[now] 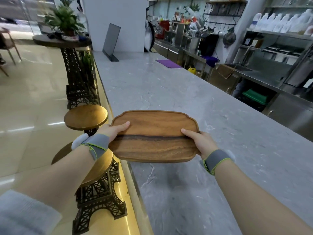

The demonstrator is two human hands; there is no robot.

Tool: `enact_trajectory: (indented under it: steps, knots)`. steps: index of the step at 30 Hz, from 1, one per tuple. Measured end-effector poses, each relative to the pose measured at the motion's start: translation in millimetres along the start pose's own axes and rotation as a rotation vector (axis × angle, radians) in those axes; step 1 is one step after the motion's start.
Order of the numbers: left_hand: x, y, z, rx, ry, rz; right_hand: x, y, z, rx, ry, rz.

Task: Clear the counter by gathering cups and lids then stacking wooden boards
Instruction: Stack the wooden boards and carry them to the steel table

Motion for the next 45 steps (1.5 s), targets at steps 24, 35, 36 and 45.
enact_trajectory:
  steps: [24,35,36,45]
  knots:
    - [2,-65,-307,-0.269,0.256,-0.118,-29,-41,315,-0.069,-0.389,-0.054]
    - [-68,-148,-476,-0.419,0.502,-0.158,-108,-37,497,-0.147,-0.674,-0.072]
    - [-81,-154,-490,-0.427,0.524,-0.162,-117,-36,513,-0.155,-0.691,-0.088]
    - [-182,-211,-578,-0.558,0.757,-0.178,-226,-57,619,-0.185,-0.924,-0.136]
Point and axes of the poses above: each hand's wrist, its own x-axis towards the middle knuckle, its own z-axis out of the palm, y = z × x, the point moved 1 cm from there along x, towards the middle knuckle, and after that the axes turned 5 degrees about -z, right-handed, at the moved point
